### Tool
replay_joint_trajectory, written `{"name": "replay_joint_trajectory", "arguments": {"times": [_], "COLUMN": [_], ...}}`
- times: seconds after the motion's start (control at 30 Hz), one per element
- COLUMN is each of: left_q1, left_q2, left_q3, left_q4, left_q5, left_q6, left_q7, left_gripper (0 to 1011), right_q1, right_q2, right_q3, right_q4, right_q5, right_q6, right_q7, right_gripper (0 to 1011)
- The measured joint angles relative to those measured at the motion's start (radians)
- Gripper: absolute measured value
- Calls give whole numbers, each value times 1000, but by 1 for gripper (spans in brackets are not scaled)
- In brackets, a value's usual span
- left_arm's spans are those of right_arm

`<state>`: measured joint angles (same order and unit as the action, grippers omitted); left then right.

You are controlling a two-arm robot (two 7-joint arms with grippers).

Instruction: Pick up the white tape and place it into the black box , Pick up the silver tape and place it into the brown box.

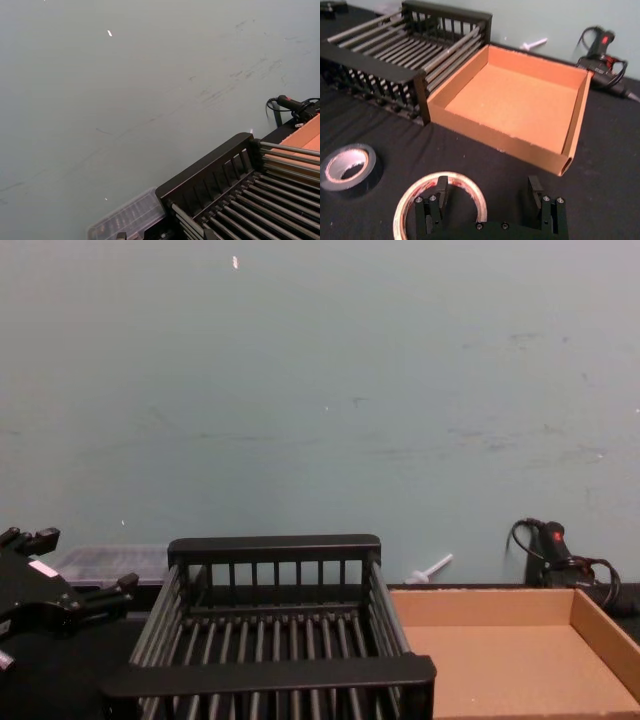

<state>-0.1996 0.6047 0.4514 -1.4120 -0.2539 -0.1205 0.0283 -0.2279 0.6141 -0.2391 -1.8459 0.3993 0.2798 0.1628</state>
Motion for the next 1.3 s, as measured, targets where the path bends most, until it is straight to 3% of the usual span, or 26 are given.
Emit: {"name": "replay_joint_trajectory", "arguments": {"times": [0.37,1.3], "left_q1": [0,0], "left_q2": [0,0], "left_q3": [0,0], "left_q4": [0,0], "left_q5": [0,0], "left_q6": [0,0], "left_q7": [0,0], "left_gripper": [1001,1001], "right_q1": [24,67], "right_q2": [-5,-32], "right_q3": [-5,-10], "right_q4": [9,34], "right_q5": [-7,-80], "right_q6": [133,215], "right_q7": [25,85], "right_gripper": [1000,1002]}}
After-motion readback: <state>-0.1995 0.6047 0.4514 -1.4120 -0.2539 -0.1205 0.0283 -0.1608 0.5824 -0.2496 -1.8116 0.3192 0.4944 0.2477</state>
